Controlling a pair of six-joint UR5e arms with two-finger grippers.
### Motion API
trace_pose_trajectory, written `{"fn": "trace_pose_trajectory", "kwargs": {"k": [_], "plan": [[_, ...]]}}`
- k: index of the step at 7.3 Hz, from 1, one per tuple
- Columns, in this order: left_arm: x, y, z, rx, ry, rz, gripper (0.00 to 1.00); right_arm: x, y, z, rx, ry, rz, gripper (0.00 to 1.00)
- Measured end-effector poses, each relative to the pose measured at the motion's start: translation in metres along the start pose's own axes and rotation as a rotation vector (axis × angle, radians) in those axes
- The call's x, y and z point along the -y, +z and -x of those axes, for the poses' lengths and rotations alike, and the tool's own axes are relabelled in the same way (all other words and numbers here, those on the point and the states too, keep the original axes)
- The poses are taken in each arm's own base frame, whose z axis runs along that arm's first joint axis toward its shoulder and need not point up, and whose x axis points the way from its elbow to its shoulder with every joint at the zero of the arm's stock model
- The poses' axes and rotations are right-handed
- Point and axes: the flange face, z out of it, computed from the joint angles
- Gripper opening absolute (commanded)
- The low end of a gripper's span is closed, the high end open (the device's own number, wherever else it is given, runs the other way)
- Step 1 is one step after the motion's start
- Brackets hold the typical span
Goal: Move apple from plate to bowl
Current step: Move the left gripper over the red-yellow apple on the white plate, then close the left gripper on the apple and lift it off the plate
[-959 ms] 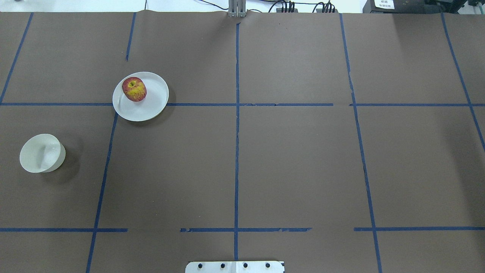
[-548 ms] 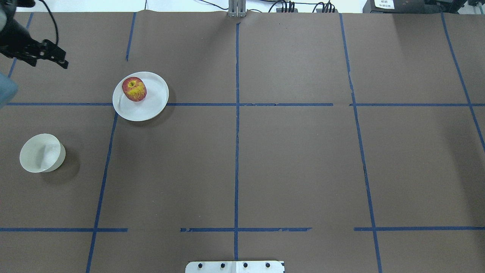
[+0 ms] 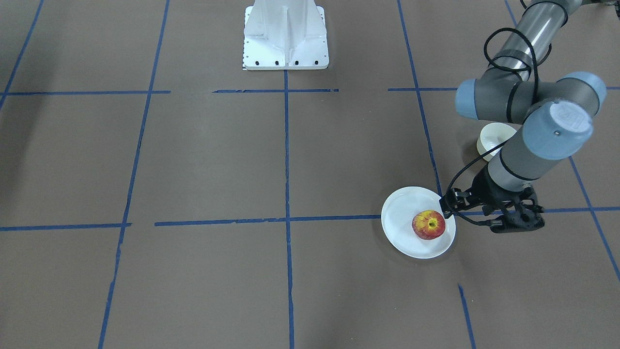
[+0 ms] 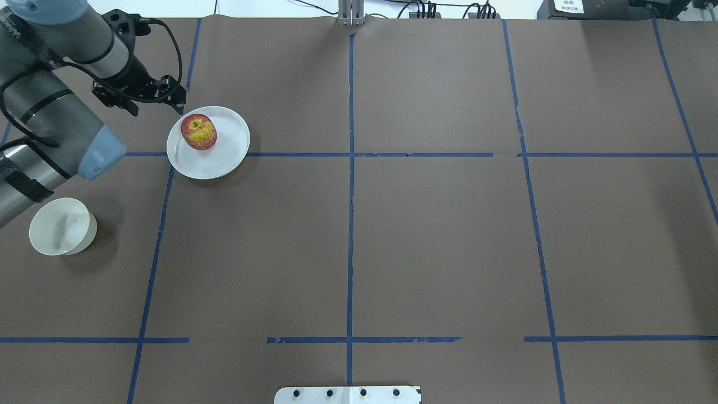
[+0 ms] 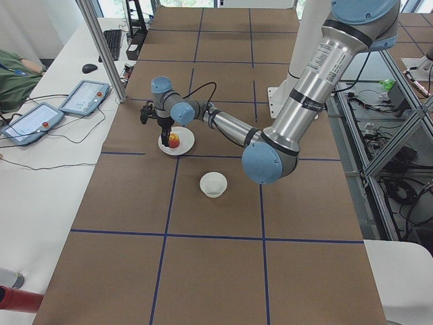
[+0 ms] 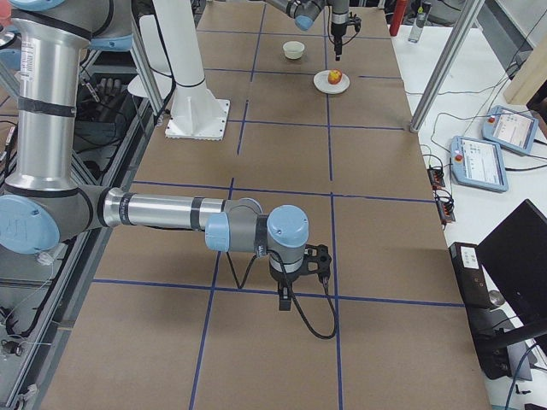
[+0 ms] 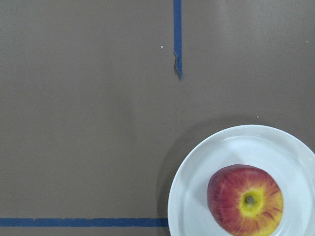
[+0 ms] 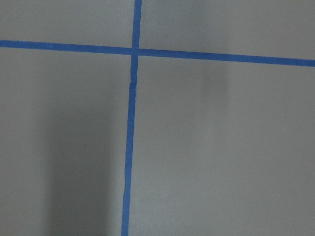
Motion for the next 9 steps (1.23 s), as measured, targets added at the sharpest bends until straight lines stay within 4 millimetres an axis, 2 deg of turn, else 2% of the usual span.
{"fn": "trace_pose_trajectory", "kwargs": {"k": [2,6,7,9], "plan": [[-0.003,0.029,-0.025,0.006,-0.025,0.003,1.00,0.000,0.000,0.000,0.000,0.000,0.000,1.00],[-0.018,0.061,-0.040,0.009,-0.017,0.033,0.99,0.000,0.000,0.000,0.000,0.000,0.000,1.00],[-0.020,0.068,-0.040,0.005,-0.012,0.035,0.90,0.000,0.000,0.000,0.000,0.000,0.000,1.00],[-0.021,0.074,-0.039,0.001,-0.009,0.035,0.51,0.000,0.000,0.000,0.000,0.000,0.000,1.00]]}}
